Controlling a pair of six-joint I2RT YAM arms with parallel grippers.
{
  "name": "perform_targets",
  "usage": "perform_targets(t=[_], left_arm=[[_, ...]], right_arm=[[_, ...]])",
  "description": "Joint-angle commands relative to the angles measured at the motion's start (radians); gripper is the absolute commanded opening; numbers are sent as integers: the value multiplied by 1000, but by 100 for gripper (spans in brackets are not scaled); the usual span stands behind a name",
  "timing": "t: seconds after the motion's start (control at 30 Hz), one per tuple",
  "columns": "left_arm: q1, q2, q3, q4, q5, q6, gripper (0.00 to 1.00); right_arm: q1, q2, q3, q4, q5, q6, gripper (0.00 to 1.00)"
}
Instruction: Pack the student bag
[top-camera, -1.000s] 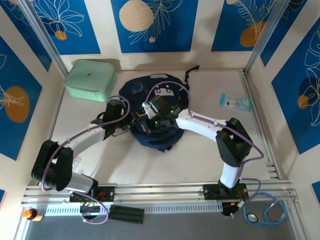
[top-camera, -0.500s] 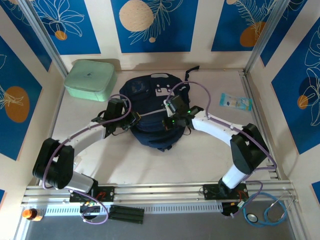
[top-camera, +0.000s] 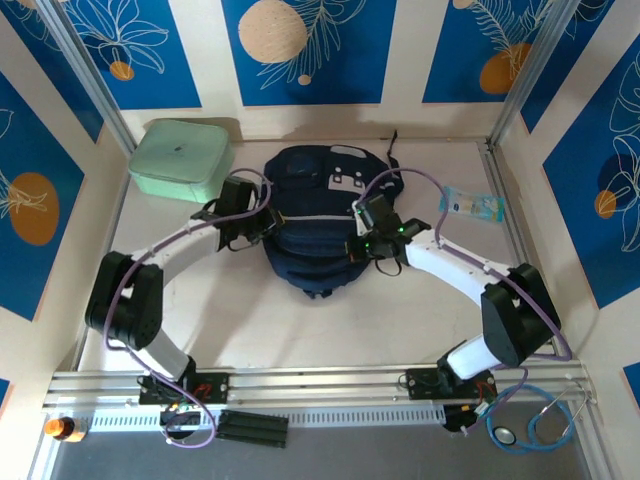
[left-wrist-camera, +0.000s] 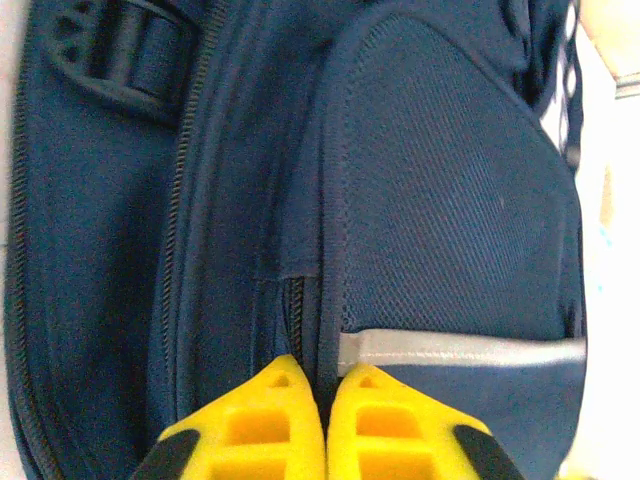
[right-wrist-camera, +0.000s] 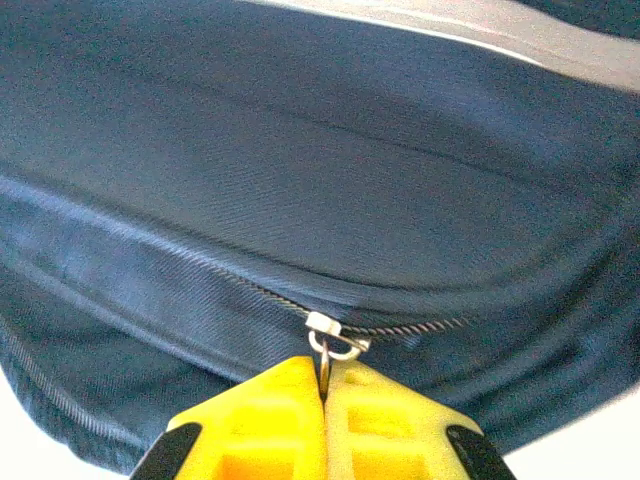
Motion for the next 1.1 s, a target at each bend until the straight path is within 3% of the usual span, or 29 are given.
perform_targets(t=[0.0,0.1,0.2,0.43,0.63,0.83,1.07], left_arm=[[54,10,50,15,-9,53,23],[85,-37,36,-21,-55,71,41],[91,-112,3,-64,-94,72,49],[72,-239,-143,5,-43,-76,53],[17,-198,-195,138,15,-172,53],[-13,-128,-189,199,1,-201,45],[-16,-99,-179,188,-17,-200,14]], right_arm=[[86,10,1,48,-149,-26,0],[120,66,51,99,-202,3,0],[142,127,121,132,-246,21,0],[158,240,264,163,-313,27,0],[161,270,299,160,-348,28,0],[164,263,288,151,-347,30,0],[165,231,242,127,-249,42,0]])
